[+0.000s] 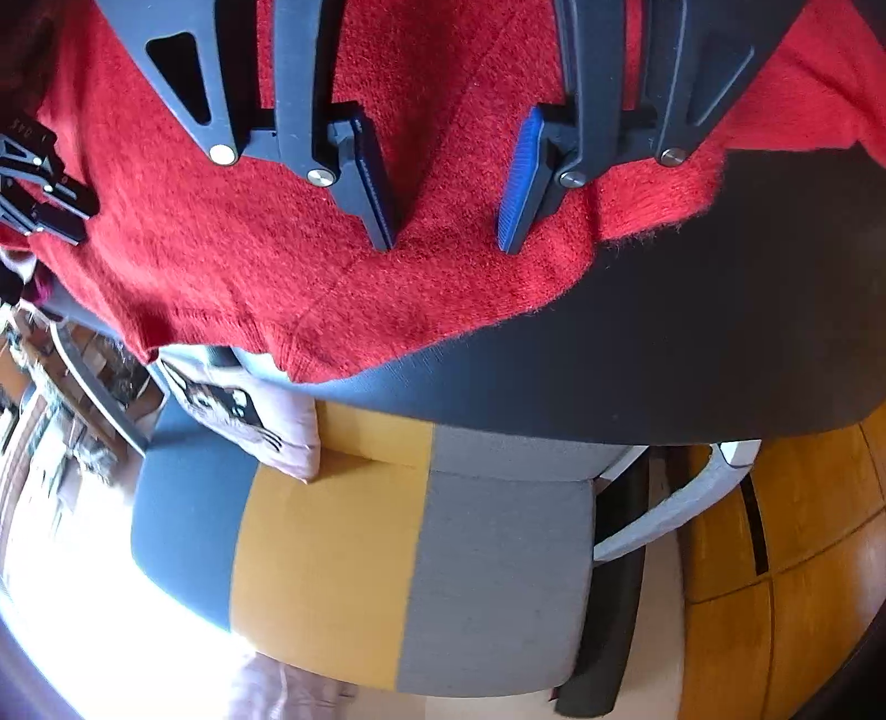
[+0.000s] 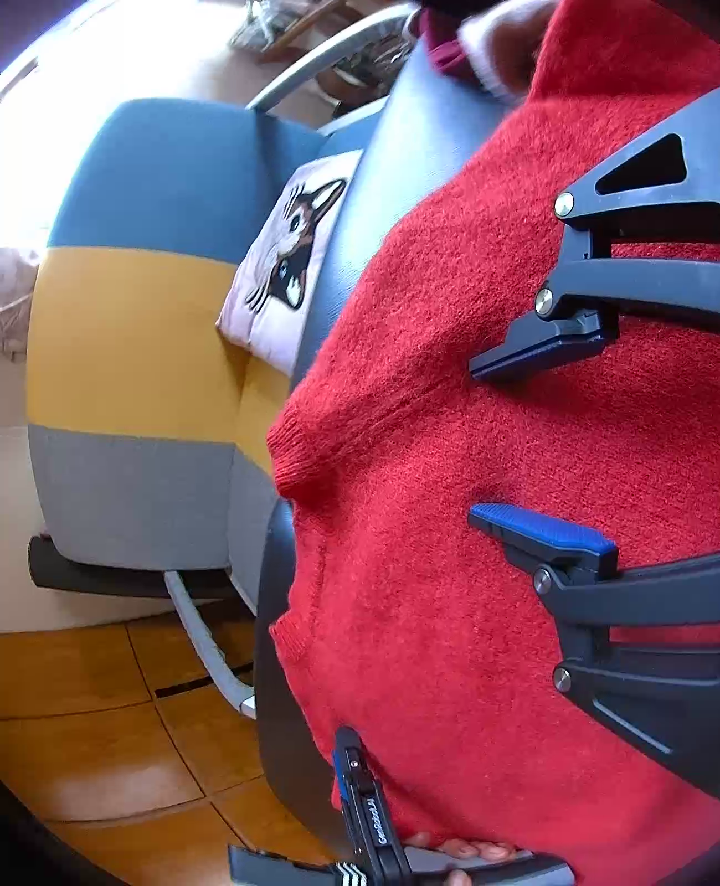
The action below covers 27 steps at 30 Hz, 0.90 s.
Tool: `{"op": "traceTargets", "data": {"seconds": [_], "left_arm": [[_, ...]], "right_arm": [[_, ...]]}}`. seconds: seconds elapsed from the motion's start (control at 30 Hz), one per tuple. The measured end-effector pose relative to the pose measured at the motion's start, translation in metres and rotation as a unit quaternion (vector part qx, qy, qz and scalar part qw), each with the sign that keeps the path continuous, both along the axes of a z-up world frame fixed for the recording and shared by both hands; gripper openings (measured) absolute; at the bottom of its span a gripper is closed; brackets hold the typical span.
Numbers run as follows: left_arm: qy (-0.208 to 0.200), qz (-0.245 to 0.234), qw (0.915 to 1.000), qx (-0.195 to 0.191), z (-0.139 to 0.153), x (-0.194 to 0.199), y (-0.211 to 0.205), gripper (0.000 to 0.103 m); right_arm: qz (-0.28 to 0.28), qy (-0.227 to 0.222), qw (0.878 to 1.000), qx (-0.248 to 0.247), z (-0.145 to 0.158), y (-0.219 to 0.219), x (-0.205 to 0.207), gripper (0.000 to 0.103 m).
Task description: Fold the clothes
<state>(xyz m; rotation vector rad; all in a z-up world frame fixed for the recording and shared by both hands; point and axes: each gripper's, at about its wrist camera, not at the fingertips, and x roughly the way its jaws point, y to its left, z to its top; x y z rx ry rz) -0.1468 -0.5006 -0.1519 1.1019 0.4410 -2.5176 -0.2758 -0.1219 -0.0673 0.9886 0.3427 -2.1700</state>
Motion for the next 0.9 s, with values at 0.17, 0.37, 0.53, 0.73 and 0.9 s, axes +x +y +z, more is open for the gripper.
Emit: {"op": "traceTargets", "data": {"seconds": [0.17, 0.37, 0.53, 0.73, 0.9], "left_arm": [[0.004, 0.001, 1.0, 0.003, -0.002, -0.01, -0.011, 0.04], [-0.021, 0.012, 0.9996, -0.018, 0.009, -0.011, -0.002, 0.04], [0.001, -0.001, 0.9994, -0.034, 0.038, 0.026, 0.029, 0.038], [0.004, -0.048, 0.9986, -0.022, 0.046, 0.091, 0.083, 0.046], [-0.026, -0.047, 0.9985, -0.014, 0.028, 0.135, 0.115, 0.049]], "right_arm": [[0.021, -0.021, 0.999, -0.027, -0.003, -0.01, -0.033, 0.049], [0.021, -0.007, 1.0, -0.009, 0.0, -0.017, -0.029, 0.049], [0.02, 0.018, 0.999, 0.024, 0.02, -0.016, -0.001, 0.052], [0.045, -0.039, 0.998, -0.011, 0.03, 0.016, 0.07, 0.075], [0.047, -0.094, 0.994, -0.015, 0.011, 0.043, 0.131, 0.075]]}}
